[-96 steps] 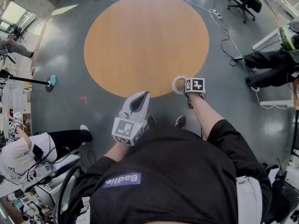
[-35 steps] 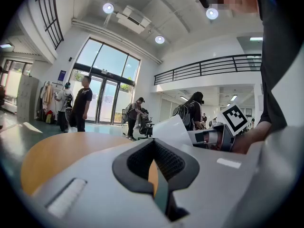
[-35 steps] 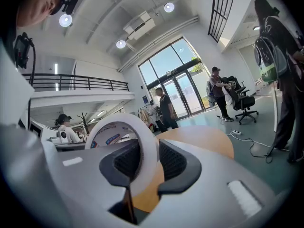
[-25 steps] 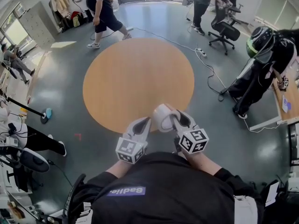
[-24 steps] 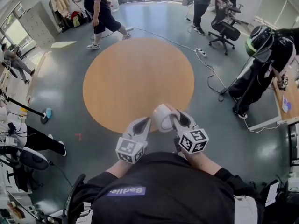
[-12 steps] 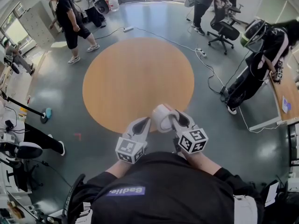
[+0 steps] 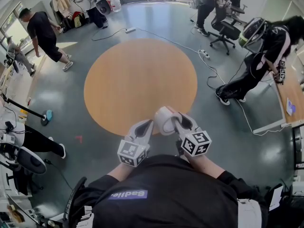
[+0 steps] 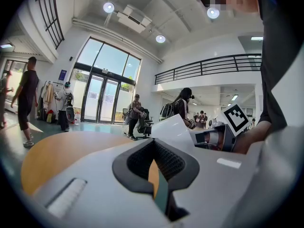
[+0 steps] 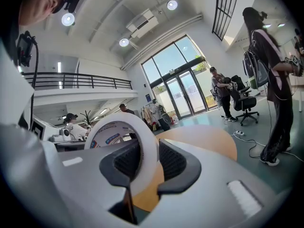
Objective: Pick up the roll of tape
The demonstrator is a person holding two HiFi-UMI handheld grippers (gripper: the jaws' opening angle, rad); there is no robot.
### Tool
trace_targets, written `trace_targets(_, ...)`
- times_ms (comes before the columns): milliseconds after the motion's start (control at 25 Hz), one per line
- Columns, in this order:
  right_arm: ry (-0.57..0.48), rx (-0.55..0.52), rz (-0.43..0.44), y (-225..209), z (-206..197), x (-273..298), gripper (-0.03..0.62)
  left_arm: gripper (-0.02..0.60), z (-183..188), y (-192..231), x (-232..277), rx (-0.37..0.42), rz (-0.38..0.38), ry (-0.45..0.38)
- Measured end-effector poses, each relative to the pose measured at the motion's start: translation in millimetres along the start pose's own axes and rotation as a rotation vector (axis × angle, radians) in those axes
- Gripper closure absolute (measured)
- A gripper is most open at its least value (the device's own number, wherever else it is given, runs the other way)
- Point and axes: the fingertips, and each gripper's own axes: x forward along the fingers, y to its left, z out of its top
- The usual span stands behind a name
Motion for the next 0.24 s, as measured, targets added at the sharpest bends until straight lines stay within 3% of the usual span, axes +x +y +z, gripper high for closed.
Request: trace_targets(240, 0.008, 0.005, -0.002, -3.6, -0.9, -1.1, 0.487, 0.569, -3.0, -1.0, 2.8, 0.008, -0.003, -0.007)
